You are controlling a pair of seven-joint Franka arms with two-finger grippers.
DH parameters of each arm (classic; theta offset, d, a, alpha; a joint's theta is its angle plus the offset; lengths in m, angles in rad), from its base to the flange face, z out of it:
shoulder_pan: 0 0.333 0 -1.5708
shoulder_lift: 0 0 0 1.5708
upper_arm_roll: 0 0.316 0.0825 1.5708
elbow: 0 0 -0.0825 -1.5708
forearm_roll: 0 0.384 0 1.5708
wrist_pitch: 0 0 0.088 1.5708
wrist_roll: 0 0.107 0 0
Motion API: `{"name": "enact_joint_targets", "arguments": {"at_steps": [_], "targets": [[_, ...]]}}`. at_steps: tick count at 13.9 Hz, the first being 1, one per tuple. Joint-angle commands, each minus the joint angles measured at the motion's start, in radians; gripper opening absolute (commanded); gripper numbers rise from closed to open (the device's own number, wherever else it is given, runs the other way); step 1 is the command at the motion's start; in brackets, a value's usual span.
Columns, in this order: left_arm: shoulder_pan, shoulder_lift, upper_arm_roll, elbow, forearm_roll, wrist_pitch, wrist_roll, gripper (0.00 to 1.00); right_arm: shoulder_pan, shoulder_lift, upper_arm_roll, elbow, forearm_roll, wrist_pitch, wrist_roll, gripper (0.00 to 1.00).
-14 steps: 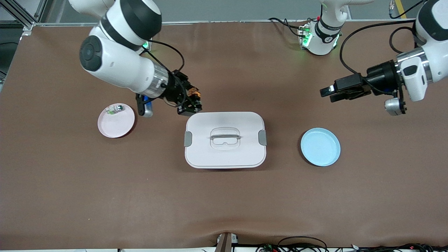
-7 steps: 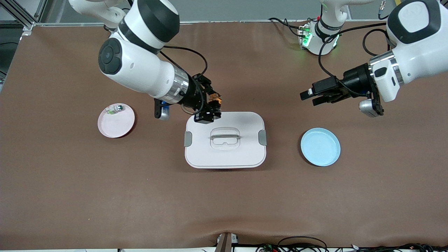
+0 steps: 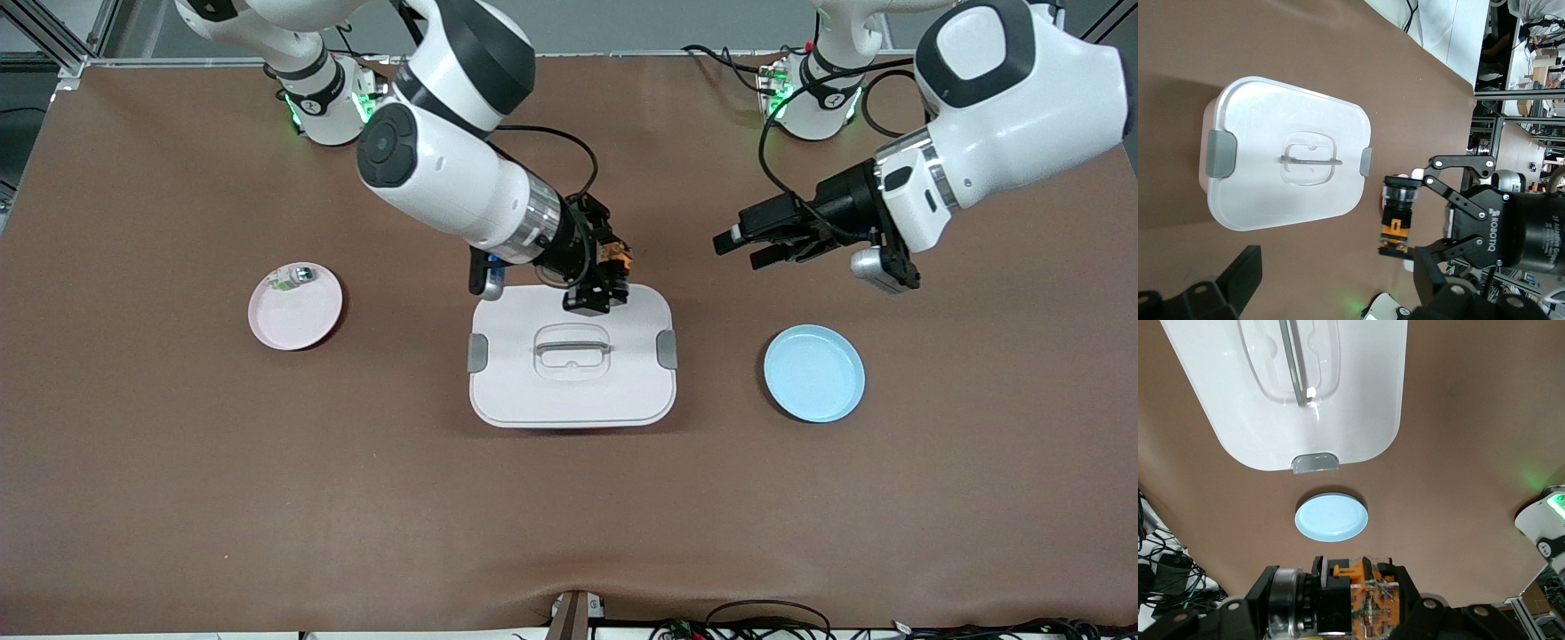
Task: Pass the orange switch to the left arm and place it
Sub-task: 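Grasp the orange switch with the left gripper from the right gripper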
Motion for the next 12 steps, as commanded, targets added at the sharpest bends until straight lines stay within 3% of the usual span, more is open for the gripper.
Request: {"name": "enact_joint_targets", "arguments": {"at_steps": [1,12], "targets": [[0.005,0.020,-0.039,-0.006,-0.022,0.045,-0.009,1.00,0.038,0.061,-0.014,0.101,0.004,0.018,0.067,0.00],[-0.036,0.061,-0.059,0.004,-0.026,0.108,-0.038,1.00,0.111,0.075,-0.016,0.126,0.002,0.147,0.157,0.00]]}}
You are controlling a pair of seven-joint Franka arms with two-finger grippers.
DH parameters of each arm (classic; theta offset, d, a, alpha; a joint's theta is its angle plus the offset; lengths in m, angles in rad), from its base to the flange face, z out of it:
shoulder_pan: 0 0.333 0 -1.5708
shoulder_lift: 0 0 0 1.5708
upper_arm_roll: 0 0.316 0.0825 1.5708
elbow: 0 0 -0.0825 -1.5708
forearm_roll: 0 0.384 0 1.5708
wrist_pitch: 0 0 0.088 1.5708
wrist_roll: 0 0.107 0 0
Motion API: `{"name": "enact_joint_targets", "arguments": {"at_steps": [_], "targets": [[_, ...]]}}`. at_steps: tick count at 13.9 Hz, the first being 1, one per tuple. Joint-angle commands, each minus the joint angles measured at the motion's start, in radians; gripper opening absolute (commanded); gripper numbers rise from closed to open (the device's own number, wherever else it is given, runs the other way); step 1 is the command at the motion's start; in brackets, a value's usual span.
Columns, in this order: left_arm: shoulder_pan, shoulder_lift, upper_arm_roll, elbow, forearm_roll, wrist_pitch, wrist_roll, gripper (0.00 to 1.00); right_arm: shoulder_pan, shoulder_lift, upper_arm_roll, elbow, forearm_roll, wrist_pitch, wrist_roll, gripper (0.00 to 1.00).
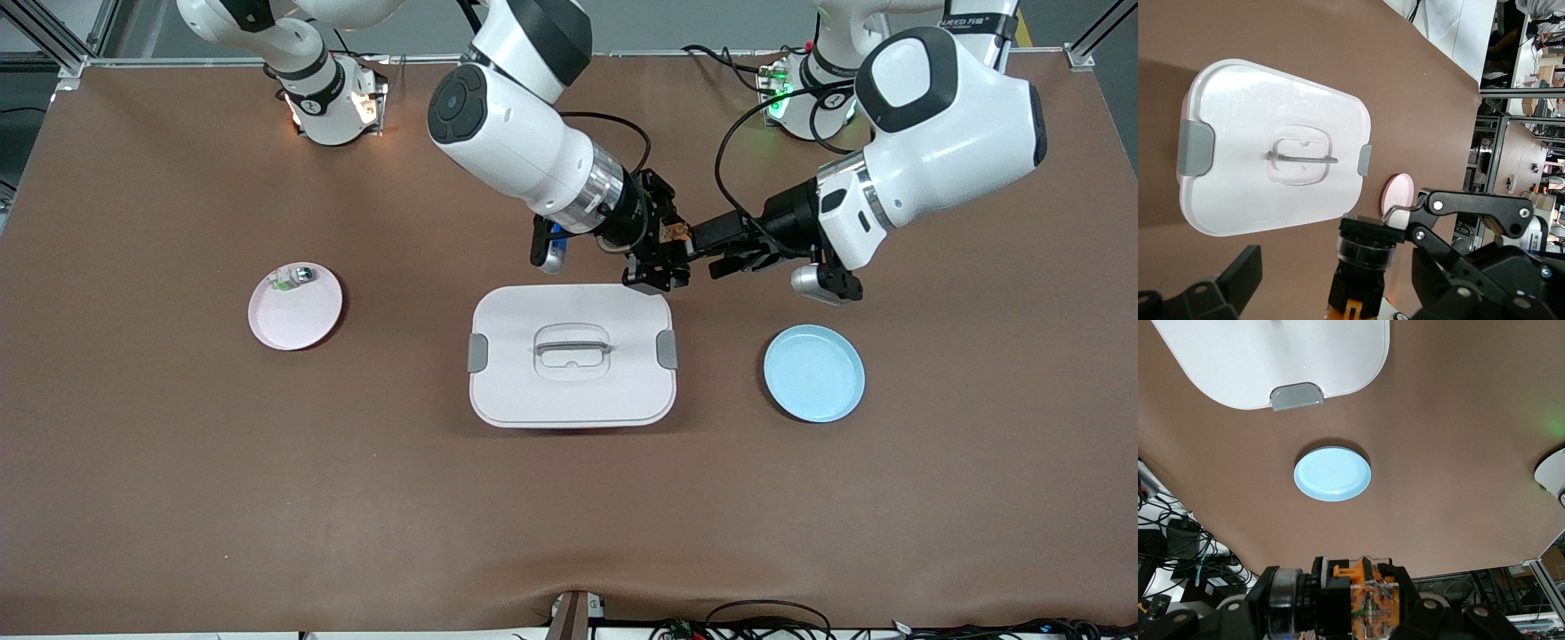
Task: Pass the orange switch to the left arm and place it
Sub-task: 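Grasp the orange switch with the left gripper from the right gripper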
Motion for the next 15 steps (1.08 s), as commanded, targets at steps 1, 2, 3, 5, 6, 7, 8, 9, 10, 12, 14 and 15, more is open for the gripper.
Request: {"name": "enact_joint_targets", "arguments": {"at_steps": [1,2,3,5,6,7,8,9,10,12,14,15], "targets": [[-0.008,0.005,-0.008,0.007,-0.021,0.017,-0.007,1.00,0.017,0.025,-0.010,0.049,0.002,0.030,0.034,0.00],[-0.008,0.005,-0.008,0.007,-0.021,0.017,-0.007,1.00,0.017,0.025,-0.010,0.049,0.002,0.044,0.034,0.00],[-0.011,0.005,-0.008,0.007,-0.021,0.017,-0.007,1.00,0.017,0.025,-0.010,0.049,0.002,0.052,0.036,0.00],[-0.023,0.005,-0.008,0.004,-0.008,0.017,-0.004,1.00,0.017,0.025,-0.010,0.052,0.002,0.064,0.036,0.00],[-0.025,0.005,-0.008,0.002,-0.004,0.017,0.000,1.00,0.017,0.025,-0.012,0.055,0.002,0.064,0.036,0.00],[-0.025,0.005,-0.008,0.002,-0.004,0.017,0.005,1.00,0.016,0.030,-0.012,0.063,0.002,0.064,0.036,0.00],[-0.025,0.005,-0.008,0.002,-0.003,0.016,0.005,1.00,0.016,0.031,-0.012,0.065,0.002,0.064,0.036,0.00],[-0.023,0.005,-0.007,0.002,-0.003,0.016,0.007,1.00,0.016,0.034,-0.012,0.066,0.002,0.064,0.036,0.00],[-0.022,0.005,-0.007,0.002,-0.001,0.013,0.011,1.00,0.016,0.036,-0.012,0.065,0.002,0.067,0.036,0.00],[-0.019,0.005,-0.008,0.005,0.044,0.008,0.013,1.00,0.016,0.036,-0.015,0.065,0.002,0.068,0.034,0.00],[-0.019,0.005,-0.008,0.009,0.063,0.004,0.013,1.00,0.016,0.042,-0.015,0.066,0.002,0.081,0.036,0.00],[-0.019,0.005,-0.008,0.009,0.066,0.002,0.013,1.00,0.016,0.043,-0.015,0.066,0.002,0.084,0.034,0.00]]}}
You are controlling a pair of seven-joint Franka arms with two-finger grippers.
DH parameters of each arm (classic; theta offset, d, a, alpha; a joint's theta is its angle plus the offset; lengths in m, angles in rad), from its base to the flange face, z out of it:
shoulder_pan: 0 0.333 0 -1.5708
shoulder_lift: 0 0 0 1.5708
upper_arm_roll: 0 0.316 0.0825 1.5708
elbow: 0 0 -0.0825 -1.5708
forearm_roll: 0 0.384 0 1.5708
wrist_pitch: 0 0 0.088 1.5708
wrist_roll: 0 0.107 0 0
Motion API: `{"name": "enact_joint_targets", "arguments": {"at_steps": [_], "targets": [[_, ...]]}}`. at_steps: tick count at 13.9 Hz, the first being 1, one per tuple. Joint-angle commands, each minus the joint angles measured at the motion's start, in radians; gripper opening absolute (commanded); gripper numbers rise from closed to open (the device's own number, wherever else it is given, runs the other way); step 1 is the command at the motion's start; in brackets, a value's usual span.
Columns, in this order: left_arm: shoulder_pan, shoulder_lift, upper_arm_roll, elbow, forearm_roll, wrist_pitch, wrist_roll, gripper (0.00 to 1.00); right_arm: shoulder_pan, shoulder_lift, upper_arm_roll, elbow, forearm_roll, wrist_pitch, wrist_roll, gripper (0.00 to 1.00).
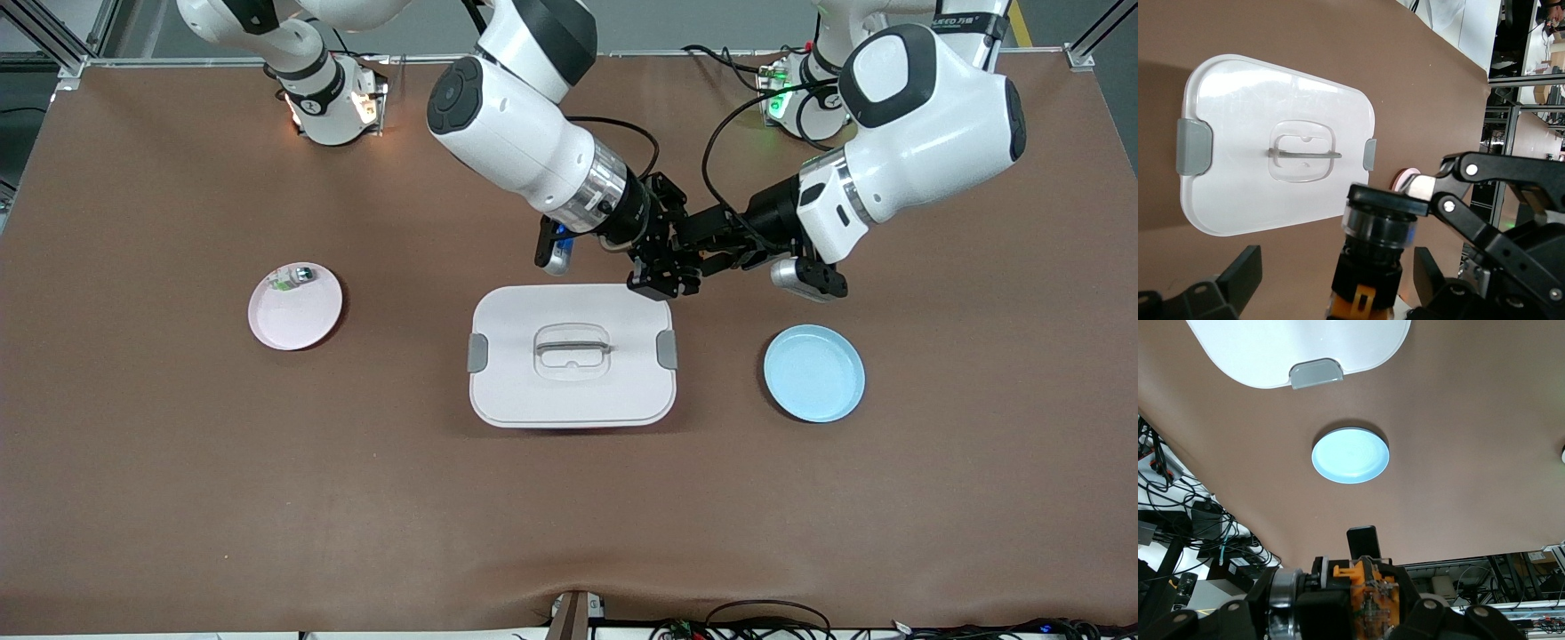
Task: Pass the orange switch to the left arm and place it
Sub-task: 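Grasp the orange switch with the left gripper from the right gripper, then open the right gripper and withdraw it while the left gripper pulls back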
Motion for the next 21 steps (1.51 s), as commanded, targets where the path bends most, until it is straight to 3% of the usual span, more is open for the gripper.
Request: {"name": "enact_joint_targets", "arguments": {"at_steps": [1,2,3,8,10,13,14,15,17,21], "targets": [[0.006,0.001,-0.007,0.010,0.027,-0.003,0.007,1.00,0.010,0.030,-0.010,0.048,0.002,0.008,0.025,0.00],[0.008,0.001,-0.007,0.010,0.027,-0.003,0.009,1.00,0.010,0.032,-0.010,0.048,0.002,0.008,0.025,0.00],[0.008,0.001,-0.007,0.010,0.027,-0.005,0.012,0.89,0.010,0.035,-0.010,0.050,0.002,0.009,0.025,0.00],[0.009,0.001,-0.007,0.010,0.027,-0.005,0.026,0.20,0.012,0.044,-0.016,0.050,0.002,0.025,0.025,0.00],[0.008,0.001,-0.007,0.012,0.027,-0.005,0.020,0.01,0.012,0.044,-0.016,0.050,0.002,0.025,0.027,0.00],[0.006,-0.002,-0.006,0.010,0.027,-0.005,0.015,0.00,0.012,0.044,-0.013,0.050,0.002,0.025,0.025,0.00],[0.006,-0.002,-0.006,0.010,0.027,-0.005,0.015,0.00,0.012,0.044,-0.013,0.050,0.002,0.025,0.024,0.55],[0.008,-0.002,-0.006,0.010,0.027,-0.005,0.015,0.00,0.012,0.044,-0.013,0.048,0.002,0.025,0.024,1.00],[0.012,-0.006,-0.004,0.010,0.032,-0.021,0.015,0.00,-0.002,0.041,-0.015,0.048,-0.005,-0.003,0.018,1.00],[0.049,-0.032,0.003,0.012,0.159,-0.135,0.012,0.00,-0.029,0.035,-0.018,0.048,-0.022,-0.125,-0.065,1.00]]}}
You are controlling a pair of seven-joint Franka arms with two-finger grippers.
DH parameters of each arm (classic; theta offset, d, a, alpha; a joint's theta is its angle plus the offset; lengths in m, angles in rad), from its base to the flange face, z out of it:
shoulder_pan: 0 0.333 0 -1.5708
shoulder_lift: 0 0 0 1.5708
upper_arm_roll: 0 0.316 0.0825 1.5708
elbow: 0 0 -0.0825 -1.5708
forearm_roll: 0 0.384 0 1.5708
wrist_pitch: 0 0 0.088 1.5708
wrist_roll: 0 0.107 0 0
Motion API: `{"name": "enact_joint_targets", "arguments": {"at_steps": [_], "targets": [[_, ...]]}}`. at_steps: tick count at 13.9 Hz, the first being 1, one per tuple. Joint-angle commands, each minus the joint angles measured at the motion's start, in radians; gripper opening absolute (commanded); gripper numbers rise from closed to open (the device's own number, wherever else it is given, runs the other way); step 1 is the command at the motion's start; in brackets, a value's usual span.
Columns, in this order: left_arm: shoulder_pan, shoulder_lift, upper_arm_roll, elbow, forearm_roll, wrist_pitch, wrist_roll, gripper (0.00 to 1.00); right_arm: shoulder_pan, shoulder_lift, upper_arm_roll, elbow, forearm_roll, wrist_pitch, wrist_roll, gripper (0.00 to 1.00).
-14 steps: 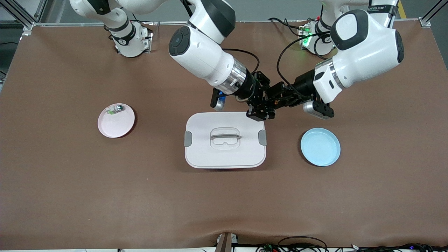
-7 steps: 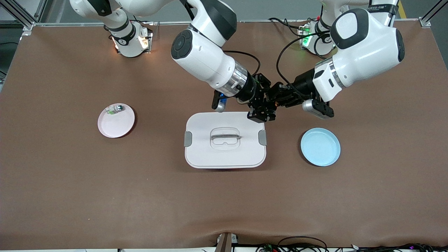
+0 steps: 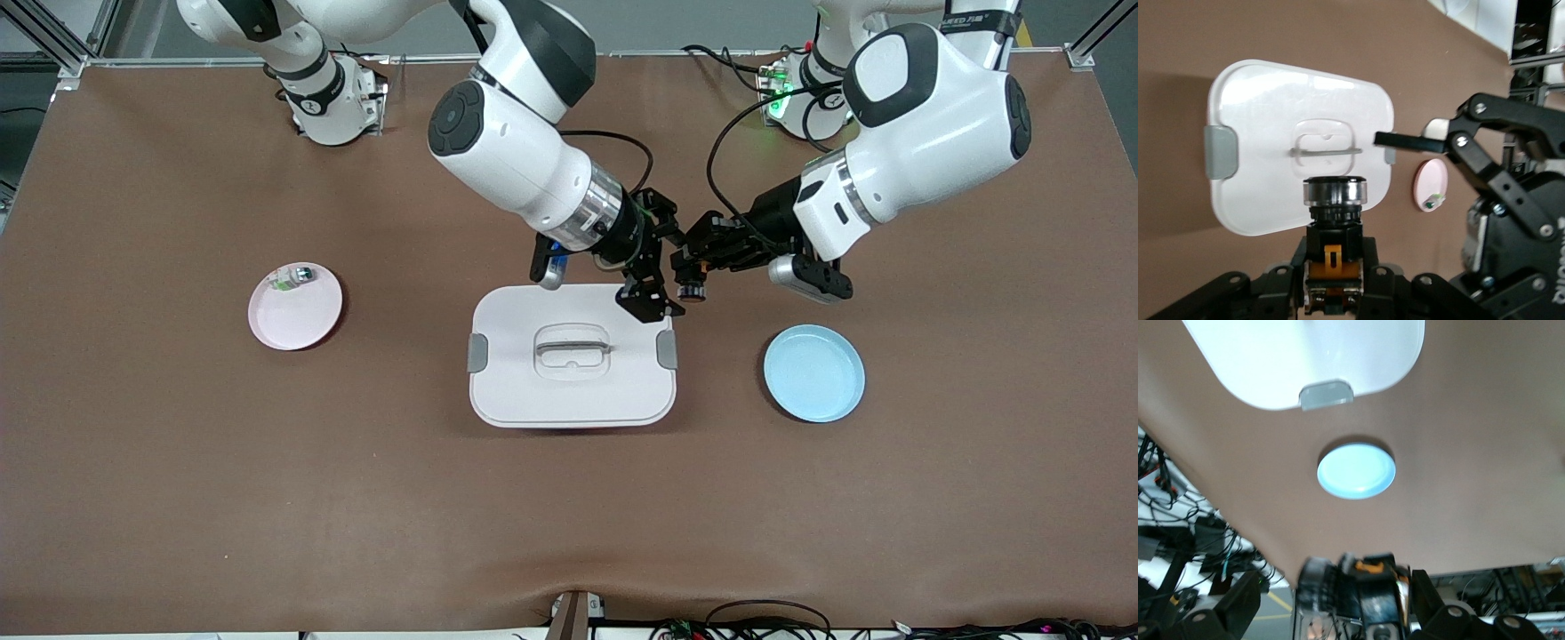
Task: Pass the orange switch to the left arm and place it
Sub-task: 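Open the right gripper and withdraw it while the left gripper pulls back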
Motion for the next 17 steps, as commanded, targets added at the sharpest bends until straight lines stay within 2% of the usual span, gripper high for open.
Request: {"name": "enact_joint_targets", "arguments": {"at_steps": [1,5,8,11,15,17], "targets": [[0.057,-0.040,0.002,0.006,0.075,-0.114,-0.017,0.00,-0.027,0.008,-0.002,0.034,-0.016,-0.096,-0.061,1.00],[0.174,-0.063,0.004,0.048,0.183,-0.335,-0.015,0.00,-0.078,-0.001,0.000,0.034,-0.016,-0.206,-0.175,1.00],[0.250,-0.078,0.004,0.052,0.266,-0.411,-0.041,0.00,-0.128,-0.024,0.000,0.032,-0.043,-0.342,-0.340,1.00],[0.295,-0.098,0.004,0.057,0.361,-0.415,-0.277,0.00,-0.179,-0.050,-0.002,0.032,-0.098,-0.517,-0.610,1.00],[0.340,-0.106,0.007,0.057,0.372,-0.383,-0.550,0.00,-0.236,-0.106,0.001,0.020,-0.224,-0.686,-0.918,1.00],[0.346,-0.107,0.002,0.054,0.461,-0.363,-0.730,0.00,-0.275,-0.118,0.001,0.019,-0.282,-0.772,-1.070,1.00]]}}
